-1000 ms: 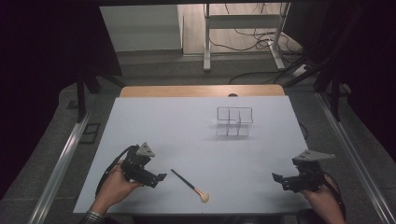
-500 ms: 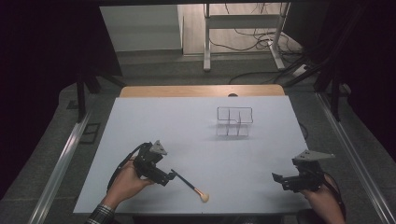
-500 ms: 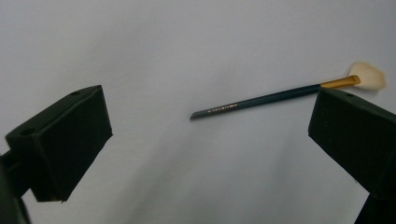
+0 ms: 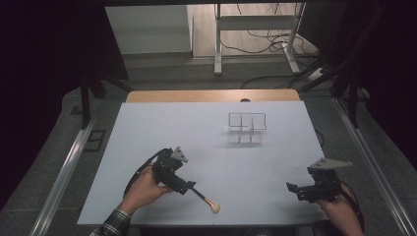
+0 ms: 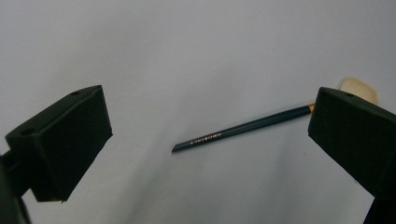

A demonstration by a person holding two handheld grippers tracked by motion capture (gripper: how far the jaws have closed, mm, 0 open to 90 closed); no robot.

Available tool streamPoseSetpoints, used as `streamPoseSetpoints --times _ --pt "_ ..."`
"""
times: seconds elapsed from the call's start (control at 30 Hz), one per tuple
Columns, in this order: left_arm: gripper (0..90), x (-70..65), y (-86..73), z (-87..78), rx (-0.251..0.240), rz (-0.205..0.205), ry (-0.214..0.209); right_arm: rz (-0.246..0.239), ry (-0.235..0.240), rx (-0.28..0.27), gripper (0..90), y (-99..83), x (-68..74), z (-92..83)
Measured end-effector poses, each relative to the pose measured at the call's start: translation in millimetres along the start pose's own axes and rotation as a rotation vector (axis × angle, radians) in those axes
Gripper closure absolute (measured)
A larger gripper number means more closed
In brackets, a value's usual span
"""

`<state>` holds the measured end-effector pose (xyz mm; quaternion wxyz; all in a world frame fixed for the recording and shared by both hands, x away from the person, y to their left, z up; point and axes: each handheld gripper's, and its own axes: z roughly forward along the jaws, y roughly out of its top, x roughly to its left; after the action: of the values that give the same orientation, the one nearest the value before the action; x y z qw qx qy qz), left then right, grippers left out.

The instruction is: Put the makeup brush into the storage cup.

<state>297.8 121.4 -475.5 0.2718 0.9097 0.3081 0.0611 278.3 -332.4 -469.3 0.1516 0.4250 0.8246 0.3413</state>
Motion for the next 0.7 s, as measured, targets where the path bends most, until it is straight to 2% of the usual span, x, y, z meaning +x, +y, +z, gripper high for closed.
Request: streamPoseSetpoints --times 0.37,0.7 --pt "0.0 -6.8 19.9 13.5 0.026 0.051 -0.019 0.000 0.002 0.003 0.7 0.0 -0.1 0.2" --pt "0.0 -8.5 14.0 25.3 0.058 0.078 -0.044 -0.002 0.005 0.007 0.7 0.0 -0.1 0.5"
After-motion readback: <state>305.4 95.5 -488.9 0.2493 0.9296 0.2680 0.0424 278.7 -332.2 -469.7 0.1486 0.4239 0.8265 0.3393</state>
